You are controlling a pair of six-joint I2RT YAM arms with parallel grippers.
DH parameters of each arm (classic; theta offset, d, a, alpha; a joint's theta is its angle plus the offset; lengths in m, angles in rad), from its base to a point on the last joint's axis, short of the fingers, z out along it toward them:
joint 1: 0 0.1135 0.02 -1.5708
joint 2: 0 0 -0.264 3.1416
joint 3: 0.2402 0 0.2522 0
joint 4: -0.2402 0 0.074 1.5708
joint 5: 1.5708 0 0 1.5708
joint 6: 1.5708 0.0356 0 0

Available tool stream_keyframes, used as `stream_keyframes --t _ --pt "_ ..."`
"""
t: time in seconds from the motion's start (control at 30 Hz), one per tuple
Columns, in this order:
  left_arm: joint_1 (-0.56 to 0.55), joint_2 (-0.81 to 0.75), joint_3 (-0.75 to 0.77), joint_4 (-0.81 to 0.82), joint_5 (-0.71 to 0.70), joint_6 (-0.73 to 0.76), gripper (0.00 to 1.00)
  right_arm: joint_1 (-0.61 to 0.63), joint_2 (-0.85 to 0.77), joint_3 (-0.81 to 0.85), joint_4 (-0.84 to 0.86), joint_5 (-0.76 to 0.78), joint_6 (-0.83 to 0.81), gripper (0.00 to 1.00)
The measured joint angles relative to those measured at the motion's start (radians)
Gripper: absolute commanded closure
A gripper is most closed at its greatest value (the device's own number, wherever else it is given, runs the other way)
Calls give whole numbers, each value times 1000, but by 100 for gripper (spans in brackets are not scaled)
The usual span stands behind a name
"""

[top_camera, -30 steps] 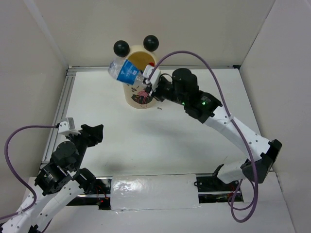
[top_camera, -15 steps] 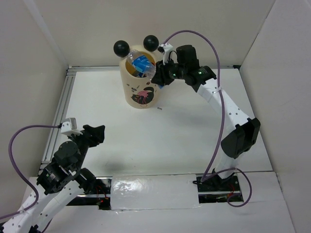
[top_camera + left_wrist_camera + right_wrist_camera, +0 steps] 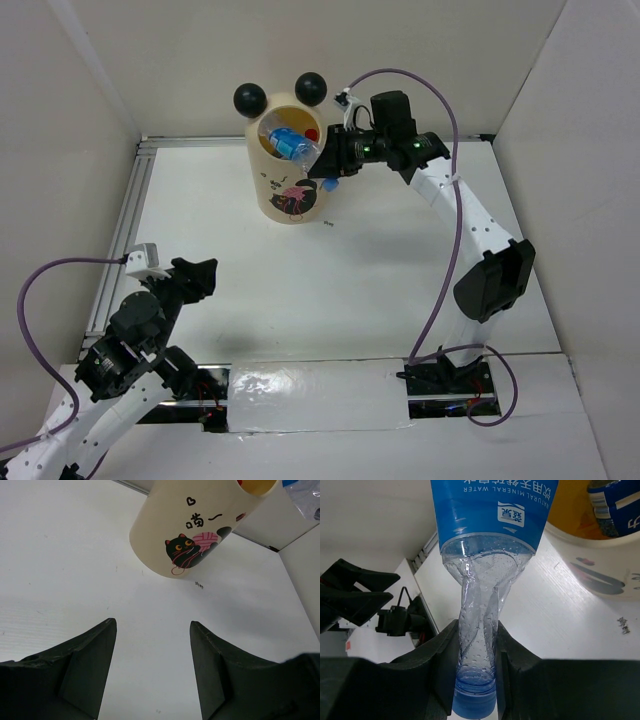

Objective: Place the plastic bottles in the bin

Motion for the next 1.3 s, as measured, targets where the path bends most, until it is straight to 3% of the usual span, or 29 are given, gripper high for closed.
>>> stream_keyframes --t 0.43,0.67,0.83,1.07,1.23,1.3 --pt "0 -19 -17 8 30 2 28 -6 9 0 -56 126 157 98" --pt "0 -19 -18 16 39 5 28 5 89 82 -63 233 261 91" --pt "0 -19 -18 16 48 5 28 12 141 168 -61 267 328 77" --pt "0 -19 -18 16 50 5 28 19 188 228 -46 270 408 40" --pt "0 -19 -18 16 53 5 28 20 209 228 -19 233 441 4" --pt "0 -19 -18 15 56 5 28 20 216 228 -5 200 446 0"
